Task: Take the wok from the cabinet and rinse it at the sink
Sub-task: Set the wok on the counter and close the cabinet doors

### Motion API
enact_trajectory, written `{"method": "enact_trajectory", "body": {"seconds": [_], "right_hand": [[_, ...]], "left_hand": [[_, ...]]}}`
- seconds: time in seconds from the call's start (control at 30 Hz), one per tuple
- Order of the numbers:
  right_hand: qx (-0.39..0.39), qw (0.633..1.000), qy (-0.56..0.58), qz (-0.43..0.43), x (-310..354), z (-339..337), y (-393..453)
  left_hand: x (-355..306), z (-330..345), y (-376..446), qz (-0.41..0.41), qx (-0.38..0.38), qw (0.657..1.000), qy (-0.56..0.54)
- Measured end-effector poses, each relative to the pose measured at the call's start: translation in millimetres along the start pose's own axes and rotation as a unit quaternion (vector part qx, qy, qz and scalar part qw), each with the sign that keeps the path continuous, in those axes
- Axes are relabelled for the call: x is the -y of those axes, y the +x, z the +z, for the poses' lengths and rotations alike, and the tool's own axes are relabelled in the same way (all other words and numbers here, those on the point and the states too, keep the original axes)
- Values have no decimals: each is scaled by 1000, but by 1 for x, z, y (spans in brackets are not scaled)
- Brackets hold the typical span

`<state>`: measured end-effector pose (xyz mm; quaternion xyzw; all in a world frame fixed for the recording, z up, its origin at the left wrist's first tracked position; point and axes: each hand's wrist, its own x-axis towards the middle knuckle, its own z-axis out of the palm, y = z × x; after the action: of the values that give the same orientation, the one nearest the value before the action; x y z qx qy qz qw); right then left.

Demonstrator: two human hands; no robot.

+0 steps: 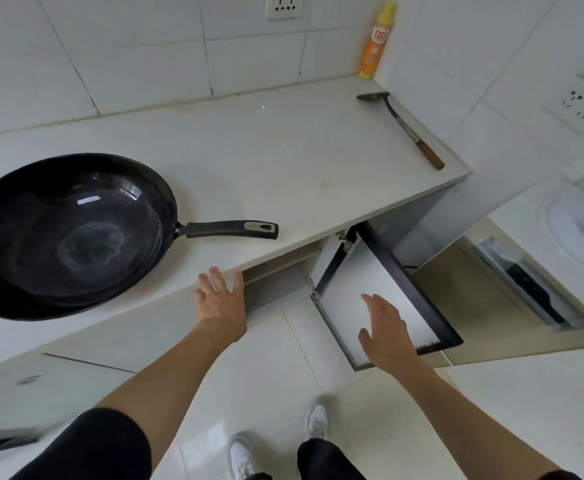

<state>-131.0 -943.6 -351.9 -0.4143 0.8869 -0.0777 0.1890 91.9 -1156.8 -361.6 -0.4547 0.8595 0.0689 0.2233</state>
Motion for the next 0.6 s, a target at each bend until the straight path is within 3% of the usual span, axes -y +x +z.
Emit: {"method": "enact_trajectory", "body": {"seconds": [0.23, 0.6], "right_hand": [[-3, 994, -76, 74, -47, -11, 14], [55, 984, -79, 153, -120, -2, 60]], "left_hand": [[-5, 0, 9, -1, 1, 1000, -11], [-17, 7, 12, -28, -10, 1000, 9]]}}
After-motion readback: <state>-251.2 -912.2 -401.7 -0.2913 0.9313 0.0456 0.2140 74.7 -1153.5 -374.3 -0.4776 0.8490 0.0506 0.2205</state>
